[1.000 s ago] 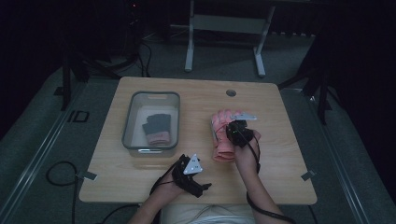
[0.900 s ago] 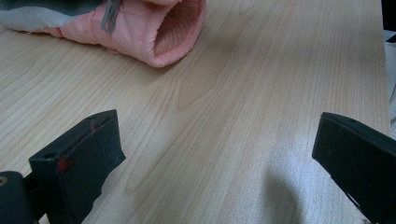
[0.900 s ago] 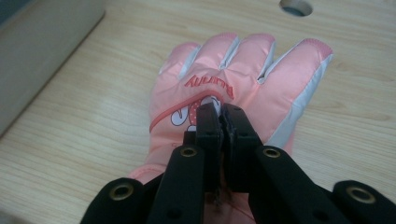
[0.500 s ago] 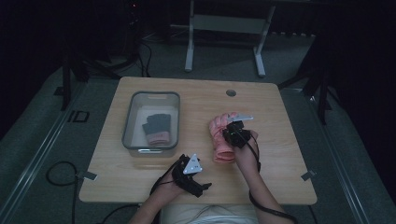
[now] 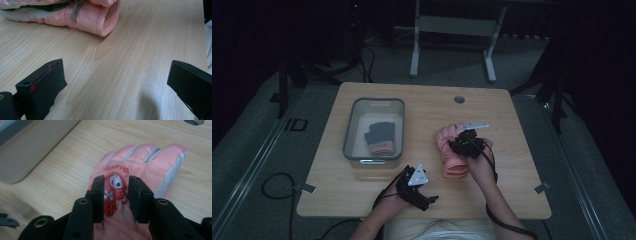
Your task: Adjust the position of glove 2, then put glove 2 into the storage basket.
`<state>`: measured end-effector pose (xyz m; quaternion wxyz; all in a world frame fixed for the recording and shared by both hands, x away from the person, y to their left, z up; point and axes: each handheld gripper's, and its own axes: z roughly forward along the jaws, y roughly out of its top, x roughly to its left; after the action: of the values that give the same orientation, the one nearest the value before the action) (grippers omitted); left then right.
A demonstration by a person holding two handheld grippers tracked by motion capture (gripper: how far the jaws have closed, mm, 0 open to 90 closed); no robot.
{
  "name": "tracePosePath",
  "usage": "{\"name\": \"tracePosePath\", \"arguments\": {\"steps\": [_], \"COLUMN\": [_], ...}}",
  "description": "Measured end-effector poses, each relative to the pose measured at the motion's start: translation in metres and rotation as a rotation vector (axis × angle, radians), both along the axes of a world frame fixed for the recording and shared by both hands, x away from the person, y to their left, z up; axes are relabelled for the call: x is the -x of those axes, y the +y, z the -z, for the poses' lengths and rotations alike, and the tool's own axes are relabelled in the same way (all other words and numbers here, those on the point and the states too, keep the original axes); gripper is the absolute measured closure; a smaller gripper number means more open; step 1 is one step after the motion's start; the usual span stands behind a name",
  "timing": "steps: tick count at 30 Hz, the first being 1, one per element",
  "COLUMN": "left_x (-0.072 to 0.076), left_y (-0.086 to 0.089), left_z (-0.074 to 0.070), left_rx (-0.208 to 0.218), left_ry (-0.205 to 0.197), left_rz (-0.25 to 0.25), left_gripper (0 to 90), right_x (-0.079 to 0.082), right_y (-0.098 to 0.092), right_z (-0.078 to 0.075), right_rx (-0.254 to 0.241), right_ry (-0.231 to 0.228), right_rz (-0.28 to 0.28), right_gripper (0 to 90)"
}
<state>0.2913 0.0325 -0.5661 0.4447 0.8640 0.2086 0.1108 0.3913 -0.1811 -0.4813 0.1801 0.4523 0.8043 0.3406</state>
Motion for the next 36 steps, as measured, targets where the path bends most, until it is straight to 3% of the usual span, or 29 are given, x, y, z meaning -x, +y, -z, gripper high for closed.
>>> {"name": "tracePosePath", "arguments": {"steps": [7,10,13,17,19,20,27,29,32,33,36], "left_x": [0.000,0.000,0.000,0.001,0.002,0.005,0.008,0.009,0.011,0.012,0.010], "left_y": [0.000,0.000,-0.001,-0.001,-0.002,-0.004,-0.009,-0.009,-0.011,-0.015,-0.017], "left_z": [0.000,-0.001,-0.002,-0.003,-0.004,-0.008,-0.020,-0.034,-0.043,-0.052,-0.060], "left_rx": [0.000,-0.004,-0.006,-0.008,-0.009,-0.002,-0.011,0.029,0.033,0.046,0.065], "left_ry": [0.001,-0.002,0.000,0.002,-0.003,-0.030,-0.042,-0.051,-0.081,-0.110,-0.127], "left_rz": [0.002,0.004,0.003,-0.001,-0.007,-0.018,-0.031,-0.061,-0.068,-0.070,-0.068], "left_gripper": [1.1,1.1,1.1,1.1,1.1,1.1,1.1,1.1,1.1,1.1,1.1], "right_x": [0.003,0.002,0.002,0.003,0.004,0.007,0.010,0.011,0.013,0.013,0.013], "right_y": [-0.014,-0.025,-0.036,-0.050,-0.052,-0.055,-0.063,-0.067,-0.070,-0.072,-0.075], "right_z": [-0.016,-0.024,-0.028,-0.029,-0.029,-0.028,-0.026,-0.027,-0.027,-0.028,-0.031], "right_rx": [-0.070,-0.098,-0.126,-0.166,-0.164,-0.144,-0.125,-0.160,-0.116,-0.132,-0.159], "right_ry": [-0.025,-0.011,-0.012,-0.022,-0.028,-0.031,-0.079,-0.077,-0.156,-0.184,-0.209], "right_rz": [-0.018,-0.050,-0.072,-0.091,-0.102,-0.118,-0.180,-0.199,-0.194,-0.192,-0.188], "right_gripper": [46.2,33.3,26.9,22.8,23.4,23.4,18.9,15.0,13.6,13.0,12.9]}}
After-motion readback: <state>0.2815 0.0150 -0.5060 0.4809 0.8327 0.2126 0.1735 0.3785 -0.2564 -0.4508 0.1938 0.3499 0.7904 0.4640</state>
